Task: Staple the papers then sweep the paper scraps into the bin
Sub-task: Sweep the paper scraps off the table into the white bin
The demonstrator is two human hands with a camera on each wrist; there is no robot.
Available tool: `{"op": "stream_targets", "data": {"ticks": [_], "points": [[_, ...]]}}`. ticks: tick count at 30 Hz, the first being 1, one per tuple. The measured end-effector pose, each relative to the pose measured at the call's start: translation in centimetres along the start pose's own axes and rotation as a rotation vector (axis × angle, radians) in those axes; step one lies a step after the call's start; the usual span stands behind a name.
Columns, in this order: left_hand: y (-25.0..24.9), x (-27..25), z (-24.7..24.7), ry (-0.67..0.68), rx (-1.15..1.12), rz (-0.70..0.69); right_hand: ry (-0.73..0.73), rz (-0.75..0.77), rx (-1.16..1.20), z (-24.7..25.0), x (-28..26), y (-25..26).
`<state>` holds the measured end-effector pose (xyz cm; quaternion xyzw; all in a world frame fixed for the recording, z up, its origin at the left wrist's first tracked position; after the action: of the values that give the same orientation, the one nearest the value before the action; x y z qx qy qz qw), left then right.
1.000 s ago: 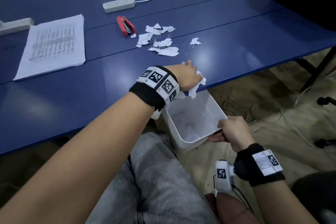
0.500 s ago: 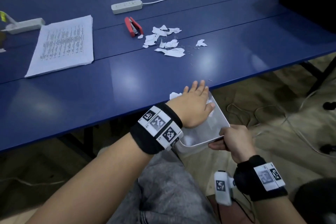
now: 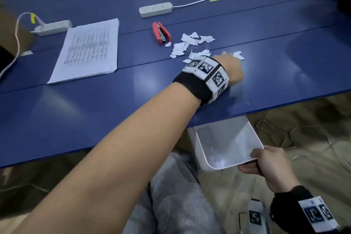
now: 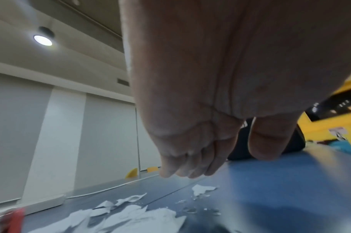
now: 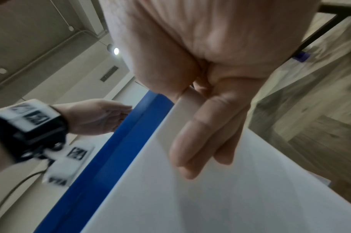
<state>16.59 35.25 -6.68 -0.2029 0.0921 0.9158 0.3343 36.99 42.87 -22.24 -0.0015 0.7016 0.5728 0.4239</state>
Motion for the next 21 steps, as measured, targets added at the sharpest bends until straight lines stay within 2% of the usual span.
{"op": "stream_targets", "data": {"ticks": [4, 9, 13, 17, 21], "points": [[-0.3, 5.2, 2.4, -0.002, 0.046, -0.022, 0.005, -0.052, -0.065, -0.3, 1.8, 0.2], [-0.5, 7.0, 3.7, -0.015, 0.047, -0.028, 0.002, -0.081, -0.131, -0.5, 3.2, 1.0], [-1.1, 5.5, 1.7, 0.043, 0.038, -0.072, -0.001, -0.064, -0.132, 0.2, 3.6, 2.5], [-1.7, 1.8, -1.4, 0.141, 0.015, -0.163, 0.022, -0.039, -0.135, 0.8, 3.7, 3.4], [-3.3, -1.1, -1.2, 0.028, 0.000, -0.238, 0.035, -0.036, -0.129, 1.0, 3.6, 3.4]]}}
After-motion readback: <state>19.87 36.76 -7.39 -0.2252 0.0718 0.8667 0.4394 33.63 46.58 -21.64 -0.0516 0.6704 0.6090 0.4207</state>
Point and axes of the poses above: each hand's wrist, its own x-axis towards the middle knuckle, its own z-axis out of the back of the hand, y = z × x, the point moved 6 cm from there along x, towards the middle knuckle, and after that the axes turned 7 degrees about x, right-handed, at the moved point
